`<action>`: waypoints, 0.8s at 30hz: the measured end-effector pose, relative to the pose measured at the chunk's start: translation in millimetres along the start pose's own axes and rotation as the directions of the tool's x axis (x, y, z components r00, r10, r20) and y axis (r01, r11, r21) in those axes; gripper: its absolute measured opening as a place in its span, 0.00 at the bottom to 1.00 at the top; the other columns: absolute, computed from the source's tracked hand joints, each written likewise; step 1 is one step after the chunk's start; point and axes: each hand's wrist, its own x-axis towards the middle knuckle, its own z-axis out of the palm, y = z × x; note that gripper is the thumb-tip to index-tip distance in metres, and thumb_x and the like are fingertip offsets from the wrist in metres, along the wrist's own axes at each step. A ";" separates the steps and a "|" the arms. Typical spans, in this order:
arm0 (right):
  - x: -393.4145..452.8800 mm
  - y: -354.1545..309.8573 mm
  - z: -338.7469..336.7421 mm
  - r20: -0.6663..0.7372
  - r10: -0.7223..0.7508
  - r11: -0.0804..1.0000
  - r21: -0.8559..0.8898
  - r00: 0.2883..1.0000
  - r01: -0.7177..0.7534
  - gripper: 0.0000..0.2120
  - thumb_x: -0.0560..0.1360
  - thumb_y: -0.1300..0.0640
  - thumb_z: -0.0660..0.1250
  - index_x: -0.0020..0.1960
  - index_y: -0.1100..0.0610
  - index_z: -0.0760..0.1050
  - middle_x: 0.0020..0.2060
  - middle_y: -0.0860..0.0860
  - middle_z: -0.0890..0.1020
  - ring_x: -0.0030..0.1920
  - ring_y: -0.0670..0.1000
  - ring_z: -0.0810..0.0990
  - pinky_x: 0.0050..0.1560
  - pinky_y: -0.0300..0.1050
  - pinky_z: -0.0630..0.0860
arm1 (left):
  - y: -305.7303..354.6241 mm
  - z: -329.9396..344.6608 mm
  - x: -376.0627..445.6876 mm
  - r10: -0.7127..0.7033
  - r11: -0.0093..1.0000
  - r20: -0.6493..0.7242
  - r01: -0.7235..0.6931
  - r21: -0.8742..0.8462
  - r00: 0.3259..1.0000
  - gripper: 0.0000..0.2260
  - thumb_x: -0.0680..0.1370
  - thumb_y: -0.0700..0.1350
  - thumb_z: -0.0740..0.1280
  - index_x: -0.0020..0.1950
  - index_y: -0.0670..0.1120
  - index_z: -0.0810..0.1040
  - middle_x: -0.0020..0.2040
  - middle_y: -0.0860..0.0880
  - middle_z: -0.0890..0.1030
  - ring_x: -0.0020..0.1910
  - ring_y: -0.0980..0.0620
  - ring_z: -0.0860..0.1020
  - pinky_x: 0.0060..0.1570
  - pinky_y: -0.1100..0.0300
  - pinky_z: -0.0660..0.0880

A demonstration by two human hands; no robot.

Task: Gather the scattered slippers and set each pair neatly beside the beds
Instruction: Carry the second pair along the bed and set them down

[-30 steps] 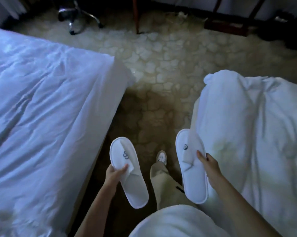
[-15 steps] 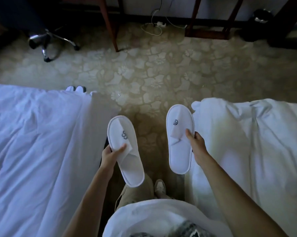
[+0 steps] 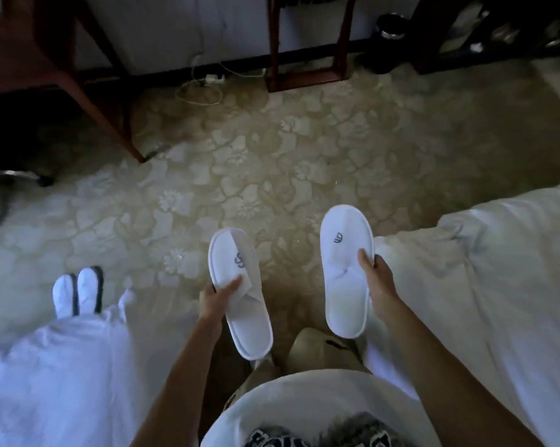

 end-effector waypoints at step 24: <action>302.0 -237.5 -72.6 -0.242 0.151 0.958 0.276 0.958 -0.081 0.26 0.73 0.38 0.65 0.63 0.55 0.73 0.56 0.53 0.79 0.56 0.57 0.78 0.59 0.60 0.76 | 332.3 312.3 248.8 0.016 0.910 0.286 -0.132 0.393 0.958 0.22 0.70 0.52 0.76 0.60 0.43 0.81 0.52 0.45 0.85 0.50 0.44 0.83 0.52 0.47 0.82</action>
